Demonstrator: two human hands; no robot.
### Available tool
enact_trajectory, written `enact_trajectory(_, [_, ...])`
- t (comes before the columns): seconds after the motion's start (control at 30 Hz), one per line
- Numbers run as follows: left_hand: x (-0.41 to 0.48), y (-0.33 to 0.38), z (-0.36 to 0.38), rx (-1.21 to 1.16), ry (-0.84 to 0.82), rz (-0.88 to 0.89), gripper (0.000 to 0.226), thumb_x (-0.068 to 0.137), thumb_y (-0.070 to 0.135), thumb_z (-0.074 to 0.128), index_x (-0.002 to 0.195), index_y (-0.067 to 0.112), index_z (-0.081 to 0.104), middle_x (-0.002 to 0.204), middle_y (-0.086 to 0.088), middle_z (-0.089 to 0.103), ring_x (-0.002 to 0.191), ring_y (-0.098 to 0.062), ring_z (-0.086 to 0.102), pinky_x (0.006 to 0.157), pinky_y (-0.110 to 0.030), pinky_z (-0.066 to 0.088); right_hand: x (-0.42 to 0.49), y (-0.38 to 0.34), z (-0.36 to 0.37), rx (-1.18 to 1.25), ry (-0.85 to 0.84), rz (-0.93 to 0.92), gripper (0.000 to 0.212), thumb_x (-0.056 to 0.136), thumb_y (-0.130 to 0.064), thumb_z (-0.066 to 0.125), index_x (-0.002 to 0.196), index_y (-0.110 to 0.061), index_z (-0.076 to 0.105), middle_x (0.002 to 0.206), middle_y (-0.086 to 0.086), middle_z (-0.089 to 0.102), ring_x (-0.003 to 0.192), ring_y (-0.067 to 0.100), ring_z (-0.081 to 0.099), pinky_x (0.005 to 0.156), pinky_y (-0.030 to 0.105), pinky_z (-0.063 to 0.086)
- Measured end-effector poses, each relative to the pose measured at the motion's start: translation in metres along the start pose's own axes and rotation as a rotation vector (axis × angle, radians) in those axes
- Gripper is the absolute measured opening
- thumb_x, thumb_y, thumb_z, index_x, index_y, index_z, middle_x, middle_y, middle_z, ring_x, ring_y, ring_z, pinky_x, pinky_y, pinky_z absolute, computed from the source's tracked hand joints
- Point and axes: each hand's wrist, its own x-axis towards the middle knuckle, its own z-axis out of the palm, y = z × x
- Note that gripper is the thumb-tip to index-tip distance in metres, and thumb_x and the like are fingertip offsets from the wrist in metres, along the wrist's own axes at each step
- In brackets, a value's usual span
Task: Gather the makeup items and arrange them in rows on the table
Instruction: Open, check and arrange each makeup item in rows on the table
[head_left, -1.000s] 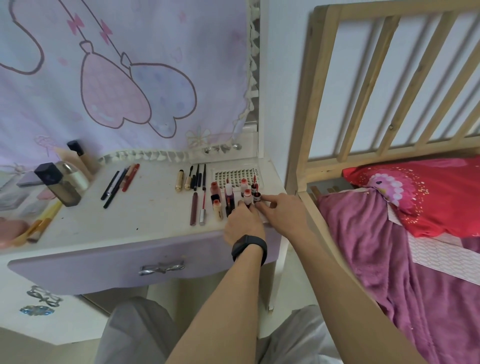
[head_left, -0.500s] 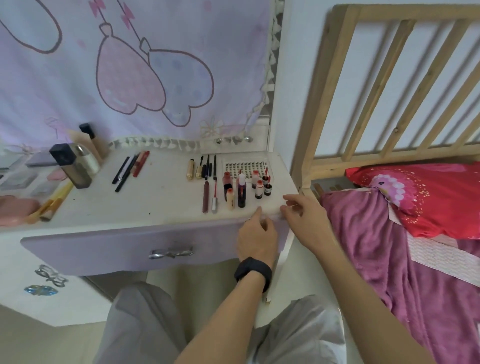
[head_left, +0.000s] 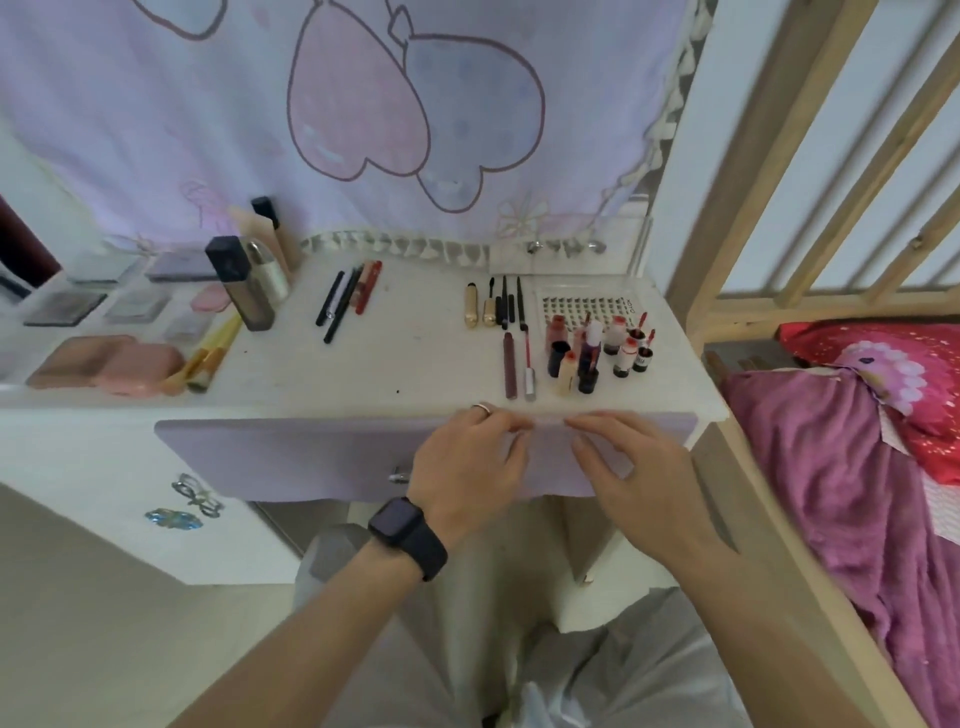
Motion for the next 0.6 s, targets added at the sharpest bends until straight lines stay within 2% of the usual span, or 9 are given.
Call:
enact_trajectory(0.07, [0.006,-0.022,-0.023,0.011,0.044,-0.013,0.019,0.095,0.032,0.058,0.11,0.033,0.07,0.105,0.013,0.066,0.097,-0.006,0.058,0.076,-0.025,0.051,0.015,-0.018,0.019,0.016,-0.036,-0.038,0.025,0.096,-0.03,0.064,0.12,-0.034,0.07,0.113,-0.04,0.05,0.108,-0.02,0.046,0.091,-0.002,0.03])
enact_trajectory(0.1, [0.009,-0.034,-0.034,0.019,0.073,-0.027,0.019,0.094,0.031,0.059,0.109,0.032,0.071,0.105,0.013,0.066,0.097,-0.006,0.057,0.077,-0.023,0.049,0.022,-0.026,0.029,0.018,-0.05,-0.056,0.026,0.096,-0.031,0.063,0.121,-0.036,0.069,0.113,-0.04,0.049,0.109,-0.021,0.045,0.091,-0.002,0.03])
enact_trajectory(0.17, [0.019,-0.061,-0.053,0.059,0.119,-0.066,0.019,0.094,0.03,0.06,0.11,0.033,0.071,0.105,0.015,0.066,0.096,-0.005,0.057,0.078,-0.019,0.044,0.039,-0.041,0.051,0.027,-0.067,-0.083,0.027,0.097,-0.029,0.064,0.123,-0.034,0.069,0.116,-0.031,0.055,0.109,-0.013,0.049,0.092,-0.001,0.029])
enact_trajectory(0.27, [0.035,-0.103,-0.08,0.083,0.107,-0.187,0.022,0.096,0.035,0.056,0.116,0.036,0.067,0.11,0.016,0.064,0.101,-0.006,0.057,0.08,-0.024,0.047,0.065,-0.062,0.086,0.006,-0.116,-0.085,0.03,0.1,-0.028,0.059,0.129,-0.032,0.066,0.126,-0.02,0.06,0.113,-0.009,0.043,0.095,0.0,0.026])
enact_trajectory(0.43, [0.07,-0.15,-0.109,0.124,0.08,-0.332,0.027,0.096,0.039,0.052,0.12,0.036,0.064,0.117,0.013,0.063,0.103,-0.01,0.058,0.083,-0.032,0.052,0.11,-0.08,0.134,-0.112,-0.217,-0.038,0.042,0.107,-0.031,0.041,0.147,-0.025,0.05,0.155,-0.01,0.043,0.144,0.009,0.033,0.118,0.027,0.026])
enact_trajectory(0.6, [0.109,-0.168,-0.108,0.209,0.049,-0.327,0.031,0.096,0.042,0.051,0.122,0.031,0.063,0.119,0.004,0.064,0.106,-0.019,0.06,0.084,-0.039,0.055,0.135,-0.069,0.163,-0.248,-0.269,-0.014,0.049,0.109,-0.036,0.028,0.156,-0.024,0.037,0.165,-0.008,0.028,0.153,0.009,0.017,0.123,0.025,0.009])
